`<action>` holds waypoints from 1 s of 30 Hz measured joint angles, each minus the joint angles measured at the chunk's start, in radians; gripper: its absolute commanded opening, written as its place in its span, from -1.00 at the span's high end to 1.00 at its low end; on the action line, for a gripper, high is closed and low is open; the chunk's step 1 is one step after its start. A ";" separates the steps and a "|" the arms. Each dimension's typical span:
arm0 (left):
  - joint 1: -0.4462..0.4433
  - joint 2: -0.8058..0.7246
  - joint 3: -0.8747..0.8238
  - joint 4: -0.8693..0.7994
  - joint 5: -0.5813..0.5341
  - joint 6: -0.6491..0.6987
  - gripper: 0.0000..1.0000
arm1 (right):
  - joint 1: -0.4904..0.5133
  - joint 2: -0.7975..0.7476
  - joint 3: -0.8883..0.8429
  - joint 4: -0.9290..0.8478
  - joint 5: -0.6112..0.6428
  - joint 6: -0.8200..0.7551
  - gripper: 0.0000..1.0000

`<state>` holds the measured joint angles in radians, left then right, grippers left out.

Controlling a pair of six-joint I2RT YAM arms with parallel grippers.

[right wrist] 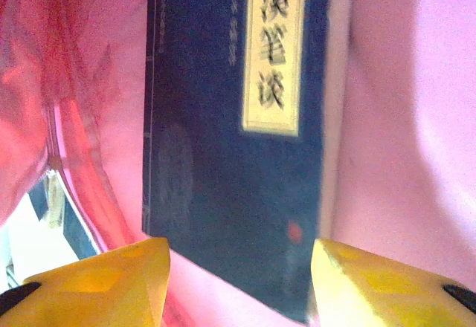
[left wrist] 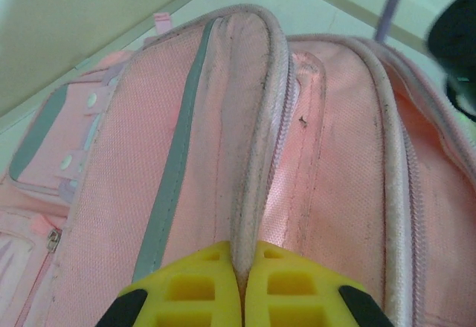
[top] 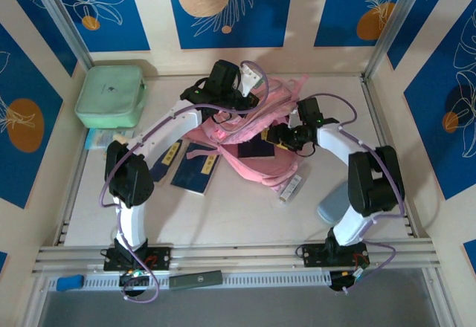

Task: Pack the student bag
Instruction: Place the book in the student bag.

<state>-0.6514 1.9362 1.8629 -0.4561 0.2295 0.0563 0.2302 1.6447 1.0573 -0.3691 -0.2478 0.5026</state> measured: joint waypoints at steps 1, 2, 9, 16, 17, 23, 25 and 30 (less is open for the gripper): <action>0.000 0.000 0.000 0.000 0.001 -0.002 1.00 | 0.007 -0.031 -0.016 -0.015 0.019 0.006 -0.02; 0.000 0.000 0.000 0.000 0.003 -0.003 1.00 | 0.016 -0.061 -0.034 -0.028 0.039 0.016 0.02; 0.002 0.000 0.000 0.001 0.014 -0.019 1.00 | 0.111 -0.102 -0.138 -0.021 0.067 0.084 0.61; 0.004 0.000 0.000 -0.001 0.040 -0.024 1.00 | 0.147 0.002 -0.172 0.121 0.110 0.136 0.84; 0.004 0.000 0.000 -0.002 0.047 -0.022 1.00 | 0.147 0.005 -0.172 0.139 0.122 0.140 0.85; 0.009 0.000 0.000 -0.020 0.085 -0.010 1.00 | 0.084 0.032 -0.159 0.295 0.143 0.152 0.90; 0.010 0.000 0.000 -0.022 0.088 -0.002 1.00 | 0.057 0.060 -0.136 0.326 0.144 0.154 0.90; 0.012 0.000 0.000 -0.023 0.092 0.013 1.00 | 0.043 0.093 -0.077 0.355 0.144 0.137 0.88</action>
<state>-0.6392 1.9362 1.8633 -0.4789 0.3214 0.0689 0.2729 1.7378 0.9806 -0.0143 -0.1040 0.6392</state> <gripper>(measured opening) 0.079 0.055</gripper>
